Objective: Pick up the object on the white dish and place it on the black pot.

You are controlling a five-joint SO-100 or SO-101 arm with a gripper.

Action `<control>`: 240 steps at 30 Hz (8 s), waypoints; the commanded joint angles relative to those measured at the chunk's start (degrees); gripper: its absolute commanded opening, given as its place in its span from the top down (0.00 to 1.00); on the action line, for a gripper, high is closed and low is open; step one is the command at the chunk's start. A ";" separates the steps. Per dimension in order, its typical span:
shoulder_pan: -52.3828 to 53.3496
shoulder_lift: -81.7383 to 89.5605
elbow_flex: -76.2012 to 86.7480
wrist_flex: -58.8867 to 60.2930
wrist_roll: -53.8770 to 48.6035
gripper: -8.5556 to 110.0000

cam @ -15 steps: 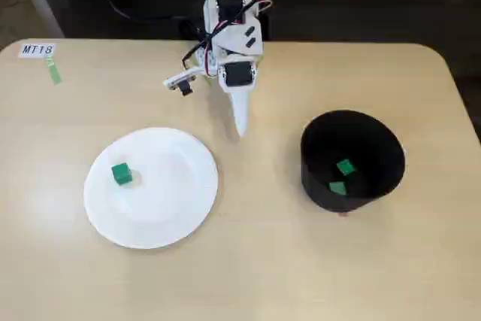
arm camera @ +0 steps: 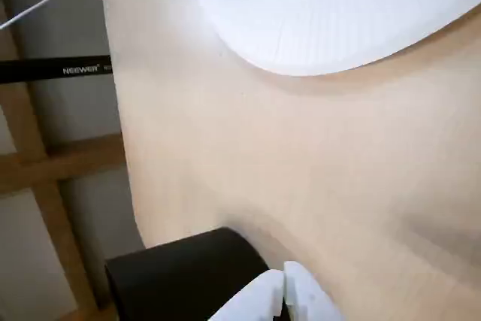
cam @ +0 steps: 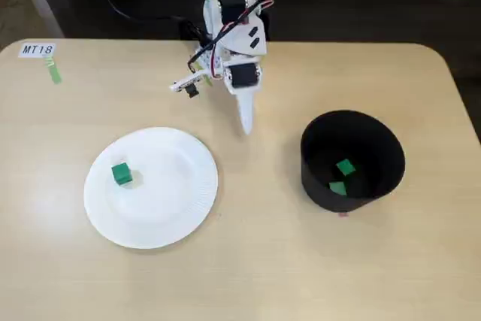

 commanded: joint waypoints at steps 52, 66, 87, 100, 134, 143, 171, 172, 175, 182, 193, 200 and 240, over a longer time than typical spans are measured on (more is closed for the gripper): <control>47.29 -110.21 -99.67 29.36 24.35 0.85; 46.41 -115.40 -99.67 24.70 21.36 0.71; 45.79 -121.99 -99.23 17.40 18.81 0.79; 45.79 -122.08 -99.58 13.27 17.31 0.93; -21.36 -82.18 -93.78 21.97 -5.71 0.93; -28.39 -94.75 -92.90 17.14 -5.45 0.93; -28.65 -106.00 -93.60 11.16 -9.93 0.64; -28.30 -105.12 -93.60 11.60 -9.49 0.69; -26.46 -101.16 -93.60 13.45 -7.56 0.91; -19.60 -83.85 -93.52 15.82 -7.03 0.93; 2.72 -46.93 -72.16 4.92 7.21 0.93; 8.09 -30.59 -51.77 3.16 6.50 0.93; 10.11 6.42 -0.35 10.11 -3.96 0.93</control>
